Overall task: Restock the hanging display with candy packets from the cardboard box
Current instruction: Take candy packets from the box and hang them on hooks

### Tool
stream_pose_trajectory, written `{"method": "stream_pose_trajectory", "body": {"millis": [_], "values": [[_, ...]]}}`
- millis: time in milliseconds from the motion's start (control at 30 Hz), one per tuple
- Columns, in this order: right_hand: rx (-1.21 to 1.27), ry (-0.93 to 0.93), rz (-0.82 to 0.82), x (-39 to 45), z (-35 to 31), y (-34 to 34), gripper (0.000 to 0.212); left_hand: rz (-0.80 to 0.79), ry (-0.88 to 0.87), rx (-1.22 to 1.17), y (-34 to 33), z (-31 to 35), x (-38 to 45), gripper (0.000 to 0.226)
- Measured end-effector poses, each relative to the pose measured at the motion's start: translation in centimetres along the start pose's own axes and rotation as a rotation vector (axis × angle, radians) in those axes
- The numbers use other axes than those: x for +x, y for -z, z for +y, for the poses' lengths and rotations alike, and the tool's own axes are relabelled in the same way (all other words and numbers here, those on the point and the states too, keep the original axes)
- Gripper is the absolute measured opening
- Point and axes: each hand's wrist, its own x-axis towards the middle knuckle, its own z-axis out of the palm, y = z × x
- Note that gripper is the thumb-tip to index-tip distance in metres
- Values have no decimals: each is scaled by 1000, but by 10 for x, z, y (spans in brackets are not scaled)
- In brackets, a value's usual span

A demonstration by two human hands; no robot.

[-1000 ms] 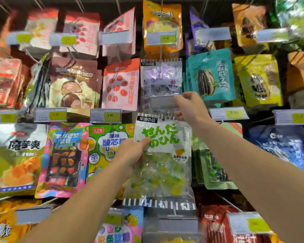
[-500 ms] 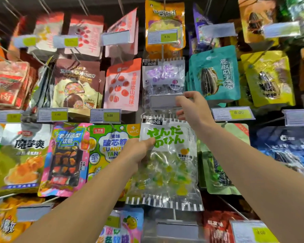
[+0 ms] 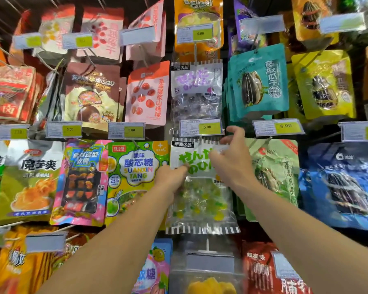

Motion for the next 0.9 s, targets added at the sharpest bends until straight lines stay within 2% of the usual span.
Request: {"method": "stream_pose_trajectory", "body": {"millis": [67, 100, 167, 233, 333, 433, 600, 900], "values": [[-141, 24, -98, -14, 15, -9, 58, 40, -44, 68, 1, -3, 1, 47], [-251, 44, -199, -23, 21, -12, 52, 55, -56, 129, 2, -6, 0, 46], [-518, 121, -401, -36, 31, -16, 42, 80, -70, 291, 6, -8, -4, 61], [-724, 177, -514, -47, 36, -19, 52, 86, -102, 427, 11, -14, -8, 69], [-874, 216, -521, -59, 40, -24, 67, 78, -225, 599, 19, -21, -15, 54], [-917, 179, -544, -67, 43, -27, 72, 95, -299, 710, 26, -27, -19, 46], [-906, 161, -492, -77, 45, -26, 70, 24, -348, 837, 37, -37, -23, 56], [-919, 177, -505, -98, 31, -31, 67, -76, -329, 759, 58, -47, -44, 61]]}}
